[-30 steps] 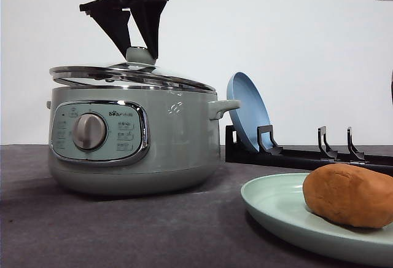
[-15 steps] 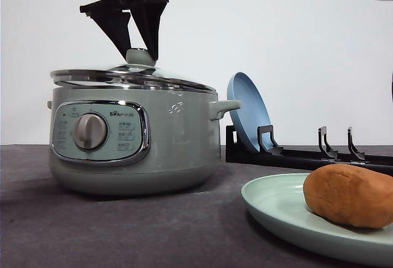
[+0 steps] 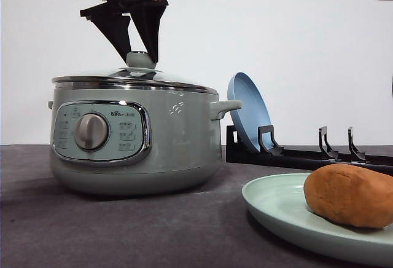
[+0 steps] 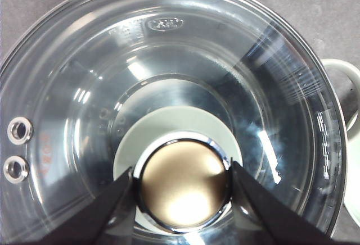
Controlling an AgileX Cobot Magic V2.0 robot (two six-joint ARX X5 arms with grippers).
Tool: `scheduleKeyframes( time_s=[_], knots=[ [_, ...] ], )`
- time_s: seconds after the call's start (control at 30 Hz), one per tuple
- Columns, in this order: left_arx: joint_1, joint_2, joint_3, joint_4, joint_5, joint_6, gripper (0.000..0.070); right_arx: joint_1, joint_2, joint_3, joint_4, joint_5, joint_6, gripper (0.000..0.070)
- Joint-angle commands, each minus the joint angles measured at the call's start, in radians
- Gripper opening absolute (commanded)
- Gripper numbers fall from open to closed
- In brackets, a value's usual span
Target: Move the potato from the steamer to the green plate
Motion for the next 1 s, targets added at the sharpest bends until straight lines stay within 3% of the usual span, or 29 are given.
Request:
scheduleKeyframes(
  time_s=[0.0, 0.2, 0.37, 0.7, 0.73, 0.87, 0.97],
  knots=[
    [-0.004, 0.052, 0.014, -0.003, 0.029, 0.008, 0.0, 0.006, 0.006, 0.017, 0.01, 0.005, -0.004, 0.0699],
    [0.021, 0.052, 0.014, -0.001, 0.033, 0.025, 0.0, 0.006, 0.006, 0.017, 0.01, 0.005, -0.004, 0.0699],
    [0.046, 0.052, 0.014, 0.006, 0.116, 0.04, 0.0, 0.006, 0.006, 0.017, 0.01, 0.005, -0.004, 0.0699],
    [0.057, 0.052, 0.014, 0.005, 0.115, 0.044, 0.0003, 0.006, 0.006, 0.017, 0.01, 0.005, -0.004, 0.0699],
    [0.057, 0.052, 0.014, 0.005, 0.115, 0.044, 0.0021, 0.006, 0.006, 0.017, 0.01, 0.005, -0.004, 0.0699],
    [0.058, 0.046, 0.018, 0.009, 0.114, 0.032, 0.0299, 0.006, 0.006, 0.017, 0.01, 0.005, -0.004, 0.0699],
    [0.061, 0.029, 0.028, 0.009, 0.113, 0.024, 0.0434, 0.006, 0.006, 0.017, 0.01, 0.004, -0.004, 0.0699]
  ],
)
